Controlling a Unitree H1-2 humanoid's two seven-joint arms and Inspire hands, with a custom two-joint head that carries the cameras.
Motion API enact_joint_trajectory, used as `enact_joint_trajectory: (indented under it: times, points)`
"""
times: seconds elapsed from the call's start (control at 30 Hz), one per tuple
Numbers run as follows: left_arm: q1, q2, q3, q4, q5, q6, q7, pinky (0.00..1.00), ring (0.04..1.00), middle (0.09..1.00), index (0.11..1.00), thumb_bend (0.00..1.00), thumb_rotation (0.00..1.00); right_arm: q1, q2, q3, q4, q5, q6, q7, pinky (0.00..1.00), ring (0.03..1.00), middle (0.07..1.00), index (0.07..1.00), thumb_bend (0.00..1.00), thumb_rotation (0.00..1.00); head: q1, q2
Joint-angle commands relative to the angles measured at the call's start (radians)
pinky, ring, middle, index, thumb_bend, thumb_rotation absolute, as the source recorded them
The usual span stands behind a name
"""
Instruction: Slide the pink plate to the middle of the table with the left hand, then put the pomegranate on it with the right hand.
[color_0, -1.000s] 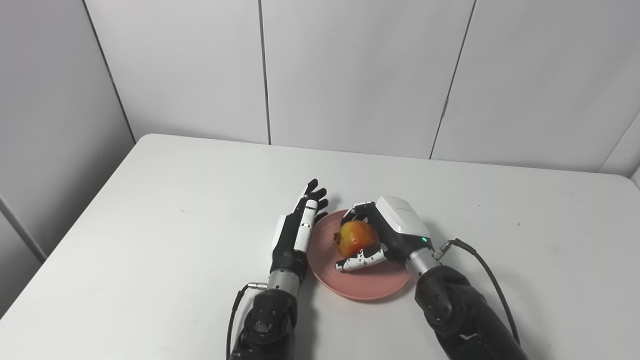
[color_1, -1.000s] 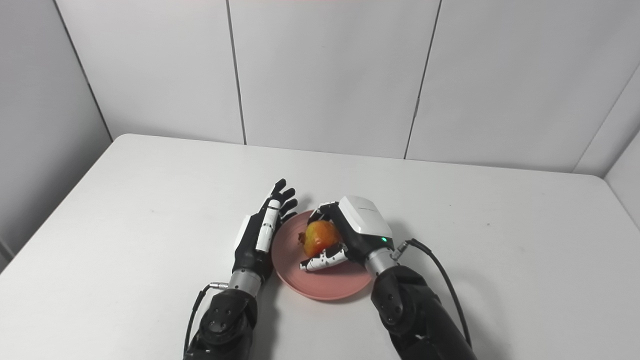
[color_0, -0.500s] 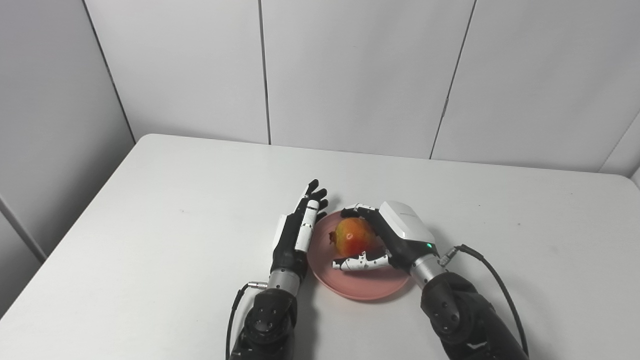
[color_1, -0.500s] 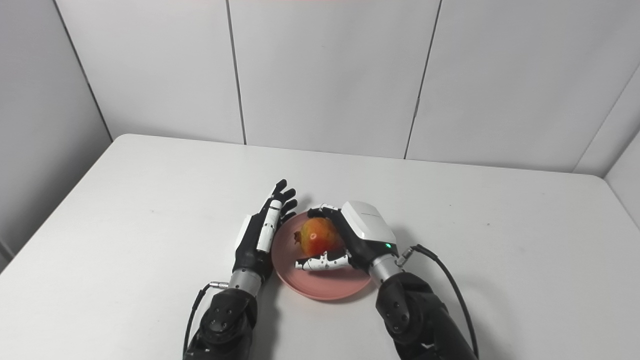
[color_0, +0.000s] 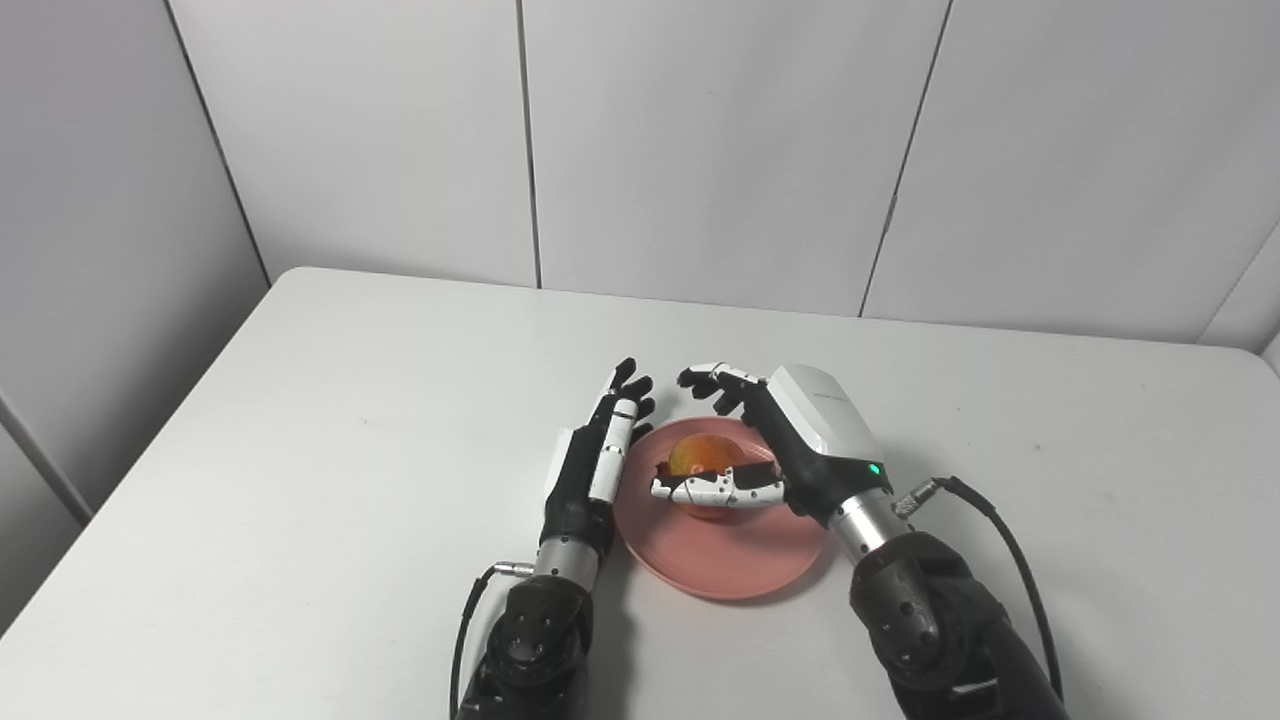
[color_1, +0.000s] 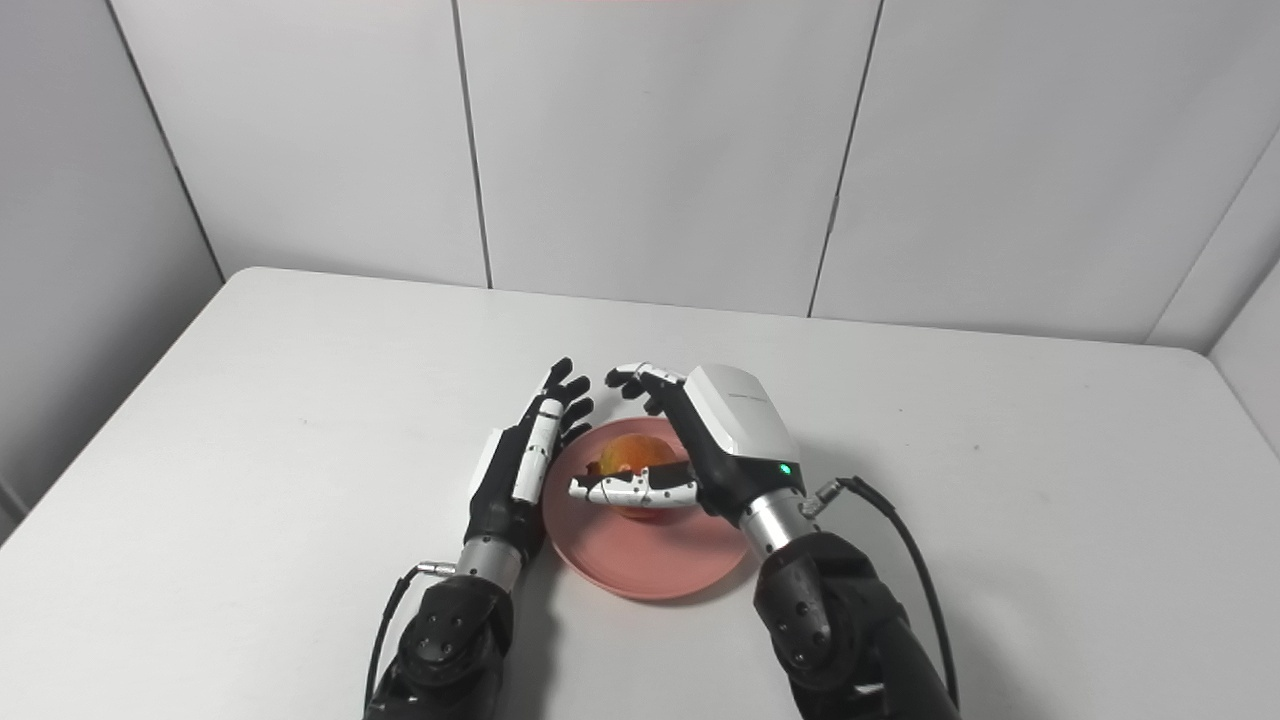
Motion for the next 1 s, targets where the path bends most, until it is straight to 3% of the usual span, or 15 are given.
enact_joint_trajectory:
  times: [0.0,0.13,0.33,0.6,0.77,0.87,0.97]
  points:
    - [-0.011,0.004,-0.003,0.005,0.003,0.003,-0.002,0.88,0.918,0.93,0.939,0.43,1.0,-0.036,0.001,-0.022,-0.039,-0.002,-0.019,-0.023,0.57,0.648,0.707,0.739,0.98,0.63,0.0,-0.001]
    - [-0.013,0.0,0.003,0.008,-0.009,-0.001,-0.005,0.9,0.93,0.933,0.94,0.43,1.0,-0.041,-0.008,-0.046,-0.064,0.015,-0.034,-0.025,0.51,0.594,0.678,0.754,0.98,0.64,-0.005,-0.003]
    - [-0.012,-0.004,0.012,0.011,-0.015,-0.008,-0.003,0.87,0.914,0.927,0.92,0.42,1.0,-0.035,-0.012,-0.116,-0.087,0.097,-0.05,-0.039,0.64,0.718,0.767,0.791,0.97,0.68,-0.013,-0.006]
    - [-0.014,0.01,0.013,0.021,-0.026,-0.012,-0.025,0.9,0.924,0.938,0.945,0.46,1.0,-0.012,-0.043,-0.188,-0.085,0.187,-0.061,-0.053,0.74,0.831,0.864,0.882,0.88,0.98,-0.025,-0.009]
    - [-0.012,0.018,0.011,0.018,-0.027,-0.015,-0.037,0.91,0.931,0.946,0.955,0.47,1.0,0.027,-0.06,-0.231,-0.082,0.236,-0.052,-0.05,0.8,0.875,0.904,0.913,0.84,1.0,-0.032,-0.014]
    - [-0.01,0.019,0.013,0.015,-0.024,-0.015,-0.034,0.91,0.932,0.945,0.952,0.46,1.0,0.054,-0.067,-0.25,-0.065,0.264,-0.071,-0.063,0.8,0.871,0.897,0.907,0.75,1.0,-0.034,-0.015]
    - [-0.009,0.023,0.013,0.015,-0.023,-0.017,-0.035,0.91,0.936,0.948,0.954,0.45,1.0,0.082,-0.07,-0.272,-0.043,0.306,-0.087,-0.071,0.82,0.877,0.901,0.908,0.74,1.0,-0.039,-0.018]
